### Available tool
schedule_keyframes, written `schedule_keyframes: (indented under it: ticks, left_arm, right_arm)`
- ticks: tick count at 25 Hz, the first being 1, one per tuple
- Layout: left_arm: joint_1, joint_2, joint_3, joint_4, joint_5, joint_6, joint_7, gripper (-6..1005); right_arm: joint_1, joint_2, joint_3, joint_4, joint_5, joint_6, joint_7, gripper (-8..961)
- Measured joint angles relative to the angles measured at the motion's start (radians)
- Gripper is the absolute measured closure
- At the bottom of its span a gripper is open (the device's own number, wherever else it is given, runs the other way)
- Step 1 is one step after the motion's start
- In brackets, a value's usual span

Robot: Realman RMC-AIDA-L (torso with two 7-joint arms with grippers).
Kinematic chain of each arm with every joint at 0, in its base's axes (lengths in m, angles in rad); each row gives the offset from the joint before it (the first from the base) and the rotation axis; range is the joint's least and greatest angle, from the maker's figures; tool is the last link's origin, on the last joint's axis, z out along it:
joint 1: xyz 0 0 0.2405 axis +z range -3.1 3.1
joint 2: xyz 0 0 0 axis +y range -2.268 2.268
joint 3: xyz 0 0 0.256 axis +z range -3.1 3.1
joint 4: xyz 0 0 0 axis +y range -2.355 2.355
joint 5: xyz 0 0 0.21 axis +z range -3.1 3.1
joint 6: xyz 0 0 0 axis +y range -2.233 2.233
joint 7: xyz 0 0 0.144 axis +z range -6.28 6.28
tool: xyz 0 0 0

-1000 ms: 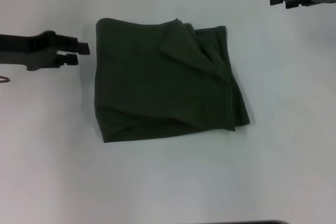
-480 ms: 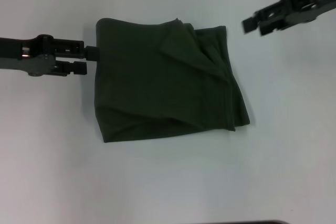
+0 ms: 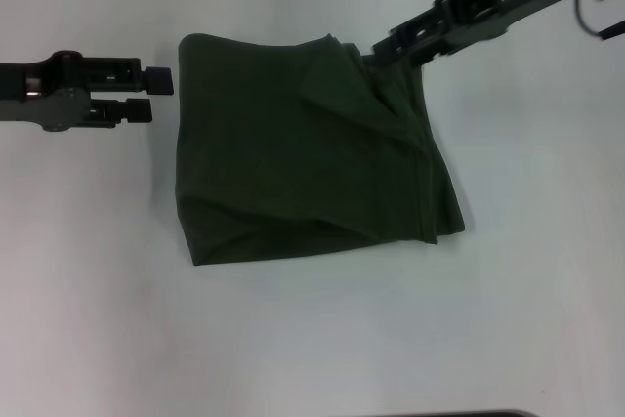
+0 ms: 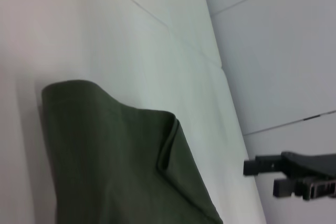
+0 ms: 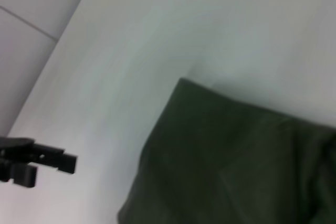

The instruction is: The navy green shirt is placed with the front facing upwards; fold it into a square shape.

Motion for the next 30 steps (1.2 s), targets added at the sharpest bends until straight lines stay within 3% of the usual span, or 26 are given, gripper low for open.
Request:
schedule_keyframes:
  ticks: [8, 13, 20, 30]
  left_arm:
    - [0.0, -0.002, -0.015, -0.001, -0.004, -0.005, 0.006, 270]
    - [-0.001, -0.01, -0.015, -0.003, -0.007, -0.011, 0.013, 270]
    - [0.0, -0.018, -0.015, -0.003, -0.008, -0.015, 0.019, 269]
    - [-0.009, -0.022, -0.026, -0.003, -0.01, -0.04, 0.019, 269]
  right_arm:
    - [0.047, 0.049, -0.078, 0.064, -0.009, 0.011, 0.018, 213]
    - [0.043, 0.05, -0.104, 0.026, -0.052, 0.052, 0.053, 214]
    - [-0.017, 0.026, -0.061, 0.001, -0.054, 0.203, 0.076, 216]
    - [-0.033, 0.048, -0.037, 0.097, -0.03, 0.44, 0.182, 218]
